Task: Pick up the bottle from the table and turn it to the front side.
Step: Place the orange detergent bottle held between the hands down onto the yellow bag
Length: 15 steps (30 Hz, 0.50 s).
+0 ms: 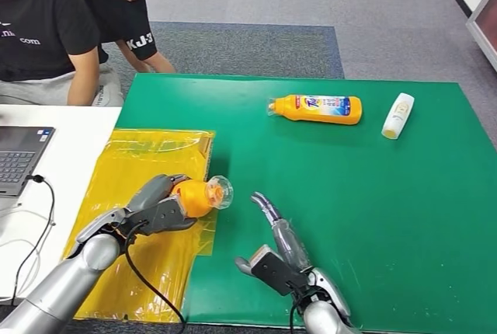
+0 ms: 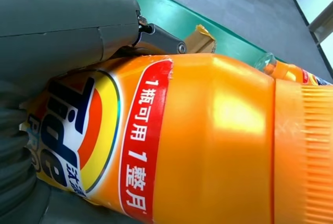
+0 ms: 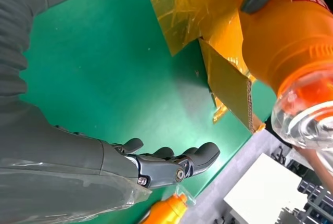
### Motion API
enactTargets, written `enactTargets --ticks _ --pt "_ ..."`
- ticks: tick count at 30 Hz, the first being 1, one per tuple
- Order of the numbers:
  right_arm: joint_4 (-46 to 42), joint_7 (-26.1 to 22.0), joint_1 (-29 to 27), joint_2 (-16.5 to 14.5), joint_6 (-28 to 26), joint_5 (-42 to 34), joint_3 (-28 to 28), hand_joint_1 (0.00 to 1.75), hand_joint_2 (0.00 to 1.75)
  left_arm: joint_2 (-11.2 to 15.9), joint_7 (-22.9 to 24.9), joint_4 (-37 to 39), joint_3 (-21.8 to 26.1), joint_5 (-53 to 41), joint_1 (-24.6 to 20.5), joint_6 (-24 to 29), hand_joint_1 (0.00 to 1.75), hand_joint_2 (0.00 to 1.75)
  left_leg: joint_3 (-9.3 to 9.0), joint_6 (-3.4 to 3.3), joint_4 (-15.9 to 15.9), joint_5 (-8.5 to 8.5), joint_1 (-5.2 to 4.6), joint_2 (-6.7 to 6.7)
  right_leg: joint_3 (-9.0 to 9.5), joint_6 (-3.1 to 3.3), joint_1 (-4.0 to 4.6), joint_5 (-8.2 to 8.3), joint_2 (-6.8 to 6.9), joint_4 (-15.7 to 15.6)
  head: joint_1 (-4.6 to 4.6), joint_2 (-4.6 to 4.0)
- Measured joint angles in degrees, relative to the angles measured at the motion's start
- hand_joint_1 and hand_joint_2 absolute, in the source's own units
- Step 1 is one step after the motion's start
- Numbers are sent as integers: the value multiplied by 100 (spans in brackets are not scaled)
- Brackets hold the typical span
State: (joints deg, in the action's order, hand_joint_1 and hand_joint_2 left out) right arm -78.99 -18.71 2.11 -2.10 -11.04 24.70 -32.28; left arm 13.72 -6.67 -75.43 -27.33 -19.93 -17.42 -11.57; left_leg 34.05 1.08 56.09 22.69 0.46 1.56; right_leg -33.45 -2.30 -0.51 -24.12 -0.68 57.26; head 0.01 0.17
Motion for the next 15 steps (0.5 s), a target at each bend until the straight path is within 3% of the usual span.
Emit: enactTargets --ticks 9,15 --pt "174 182 99 -2 21 -162 -40 0 175 87 55 278 -103 424 -235 -470 175 175 -42 -1 -3 0 -2 14 52 -5 -1 -5 9 0 1 0" --pt "396 263 218 -40 29 -315 -97 0 175 523 21 257 -367 944 -382 -1106 175 175 -86 9 -7 11 -4 14 89 5 -1 -15 6 0 1 0"
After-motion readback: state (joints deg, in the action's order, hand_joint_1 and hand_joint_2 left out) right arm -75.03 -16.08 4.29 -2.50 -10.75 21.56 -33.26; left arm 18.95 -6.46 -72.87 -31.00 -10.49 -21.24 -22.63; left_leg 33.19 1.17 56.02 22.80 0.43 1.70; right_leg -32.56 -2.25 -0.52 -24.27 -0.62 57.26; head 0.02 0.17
